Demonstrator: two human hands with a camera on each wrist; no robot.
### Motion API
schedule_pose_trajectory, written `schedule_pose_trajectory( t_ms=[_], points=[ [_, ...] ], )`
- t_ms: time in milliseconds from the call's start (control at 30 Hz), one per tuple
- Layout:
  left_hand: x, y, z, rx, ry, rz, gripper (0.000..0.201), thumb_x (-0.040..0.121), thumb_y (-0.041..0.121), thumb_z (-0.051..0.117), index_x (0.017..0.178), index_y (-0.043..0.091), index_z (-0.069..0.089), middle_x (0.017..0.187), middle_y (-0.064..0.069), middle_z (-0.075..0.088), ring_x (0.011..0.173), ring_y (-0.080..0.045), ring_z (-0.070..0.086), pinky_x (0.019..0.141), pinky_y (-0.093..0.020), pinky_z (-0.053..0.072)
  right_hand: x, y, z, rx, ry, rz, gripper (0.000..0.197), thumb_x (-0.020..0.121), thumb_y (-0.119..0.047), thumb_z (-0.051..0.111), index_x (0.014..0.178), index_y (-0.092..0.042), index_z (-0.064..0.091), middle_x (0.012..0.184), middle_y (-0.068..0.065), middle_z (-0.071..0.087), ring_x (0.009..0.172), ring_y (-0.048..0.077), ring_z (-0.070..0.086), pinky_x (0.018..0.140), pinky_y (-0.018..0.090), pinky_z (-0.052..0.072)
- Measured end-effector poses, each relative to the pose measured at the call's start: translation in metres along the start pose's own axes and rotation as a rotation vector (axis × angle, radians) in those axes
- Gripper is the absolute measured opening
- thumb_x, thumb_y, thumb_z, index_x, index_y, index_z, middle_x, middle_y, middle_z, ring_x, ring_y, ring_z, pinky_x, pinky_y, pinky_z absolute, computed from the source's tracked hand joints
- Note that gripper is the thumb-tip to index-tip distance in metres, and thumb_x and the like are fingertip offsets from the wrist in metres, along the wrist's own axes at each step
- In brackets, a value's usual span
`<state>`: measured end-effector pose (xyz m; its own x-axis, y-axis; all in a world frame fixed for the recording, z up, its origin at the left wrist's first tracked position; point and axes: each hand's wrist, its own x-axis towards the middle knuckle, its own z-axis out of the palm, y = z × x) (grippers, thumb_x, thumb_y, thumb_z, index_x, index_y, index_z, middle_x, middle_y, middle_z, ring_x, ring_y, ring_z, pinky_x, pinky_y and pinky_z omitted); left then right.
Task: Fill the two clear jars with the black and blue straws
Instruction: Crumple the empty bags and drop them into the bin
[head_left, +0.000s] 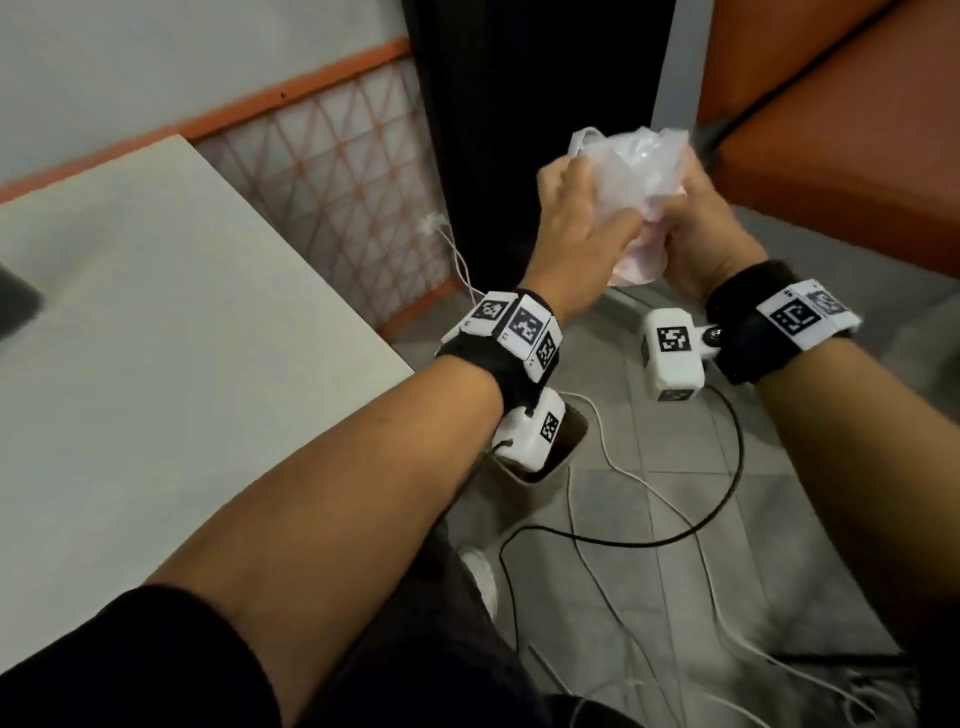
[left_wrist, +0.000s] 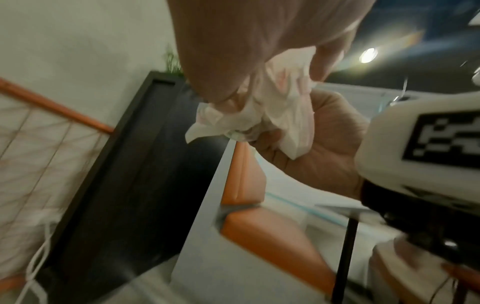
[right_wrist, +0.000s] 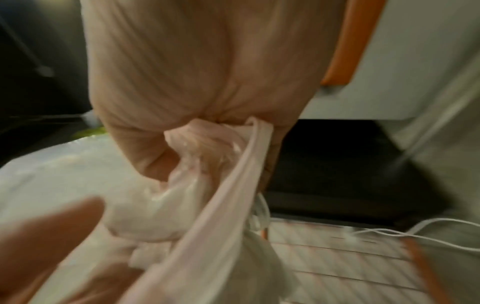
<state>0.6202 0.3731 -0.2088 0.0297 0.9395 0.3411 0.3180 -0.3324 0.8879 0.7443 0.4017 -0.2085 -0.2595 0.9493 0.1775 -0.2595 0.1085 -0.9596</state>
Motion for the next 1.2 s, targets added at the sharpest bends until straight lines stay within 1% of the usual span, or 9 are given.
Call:
schedule_pose_trajectory(
  t_ms=[133, 267, 367, 500, 633, 800, 900, 1000, 1200],
  points=[
    [0.0, -0.061, 0.025, 0.125, -0.124, -0.128, 0.037, 0.091, 0.003, 0.047, 0.128, -0.001, 0.045, 0.135, -0.013, 0.035, 0.116, -0.028, 0.044, 0.099, -0.047, 0.045, 0.002, 0.072, -0.028, 0.079, 0.117, 0.088, 0.054, 0.084, 0.02, 0.039, 0.132, -0.004, 0.035, 0.127, 0.022, 0.047, 0.114, 0.032, 0.05, 0.106, 0.056, 0.039],
    [-0.002, -0.131, 0.039, 0.303, -0.114, -0.281, 0.041, 0.092, 0.005, 0.046, 0.133, 0.0, 0.05, 0.133, -0.012, 0.044, 0.115, -0.03, 0.049, 0.099, -0.046, 0.045, 0.014, 0.137, -0.038, 0.251, 0.138, 0.3, 0.048, 0.07, -0.008, 0.04, 0.117, -0.003, 0.047, 0.109, 0.016, 0.056, 0.099, 0.028, 0.055, 0.091, 0.039, 0.048],
    [-0.011, -0.188, 0.043, 0.404, -0.108, -0.377, 0.032, 0.087, 0.007, 0.054, 0.119, 0.004, 0.06, 0.135, -0.006, 0.043, 0.12, -0.027, 0.047, 0.102, -0.041, 0.045, 0.025, 0.198, -0.043, 0.278, 0.231, 0.419, 0.025, 0.091, -0.017, 0.037, 0.101, -0.007, 0.057, 0.091, 0.006, 0.066, 0.085, 0.018, 0.063, 0.083, 0.031, 0.051],
    [-0.033, -0.254, 0.044, 0.717, -0.083, -0.501, 0.023, 0.08, 0.015, 0.069, 0.102, 0.02, 0.065, 0.125, -0.003, 0.042, 0.111, -0.024, 0.041, 0.092, -0.036, 0.045, 0.044, 0.274, -0.043, -0.087, 0.14, 0.486, 0.018, 0.085, -0.025, 0.049, 0.097, -0.014, 0.057, 0.103, 0.011, 0.06, 0.093, 0.023, 0.057, 0.08, 0.032, 0.05],
    [-0.046, -0.306, 0.045, 0.651, -0.144, -0.721, 0.032, 0.078, 0.022, 0.072, 0.107, 0.011, 0.064, 0.12, -0.006, 0.035, 0.106, -0.028, 0.047, 0.09, -0.039, 0.049, 0.055, 0.349, -0.046, -0.409, 0.014, 0.503, 0.03, 0.084, 0.004, 0.047, 0.088, -0.026, 0.052, 0.125, 0.02, 0.049, 0.103, 0.03, 0.053, 0.08, 0.023, 0.052],
    [-0.061, -0.344, 0.048, 0.432, -0.096, -0.935, 0.052, 0.076, 0.02, 0.075, 0.123, 0.008, 0.055, 0.118, -0.003, 0.05, 0.103, -0.021, 0.058, 0.084, -0.029, 0.05, 0.045, 0.411, -0.054, -0.646, 0.004, 0.492, 0.04, 0.073, -0.003, 0.064, 0.095, -0.019, 0.036, 0.088, 0.0, 0.05, 0.069, 0.009, 0.047, 0.051, 0.004, 0.036],
    [-0.076, -0.359, 0.047, 0.444, -0.091, -0.999, 0.051, 0.079, 0.003, 0.071, 0.123, 0.008, 0.046, 0.103, 0.0, 0.054, 0.092, -0.018, 0.055, 0.069, -0.023, 0.043, 0.042, 0.436, -0.056, -0.974, -0.177, 0.519, 0.026, 0.076, -0.017, 0.069, 0.097, -0.015, 0.055, 0.11, 0.009, 0.057, 0.09, 0.024, 0.058, 0.076, 0.023, 0.044],
    [-0.083, -0.369, 0.049, 0.541, -0.298, -1.098, 0.036, 0.087, 0.008, 0.066, 0.122, 0.001, 0.058, 0.121, -0.009, 0.063, 0.108, -0.024, 0.062, 0.089, -0.03, 0.051, 0.034, 0.449, -0.054, -1.425, -0.382, 0.475, 0.036, 0.087, -0.028, 0.054, 0.118, -0.014, 0.065, 0.145, 0.015, 0.038, 0.128, 0.036, 0.041, 0.104, 0.044, 0.036],
    [-0.094, -0.369, 0.051, 0.591, -0.483, -1.079, 0.037, 0.099, 0.018, 0.049, 0.132, 0.004, 0.057, 0.134, -0.016, 0.059, 0.124, -0.03, 0.055, 0.101, -0.034, 0.043, 0.032, 0.458, -0.039, -1.476, -0.769, 0.65, 0.047, 0.092, -0.027, 0.049, 0.138, -0.019, 0.049, 0.145, 0.015, 0.044, 0.13, 0.034, 0.044, 0.107, 0.048, 0.038]
  ],
)
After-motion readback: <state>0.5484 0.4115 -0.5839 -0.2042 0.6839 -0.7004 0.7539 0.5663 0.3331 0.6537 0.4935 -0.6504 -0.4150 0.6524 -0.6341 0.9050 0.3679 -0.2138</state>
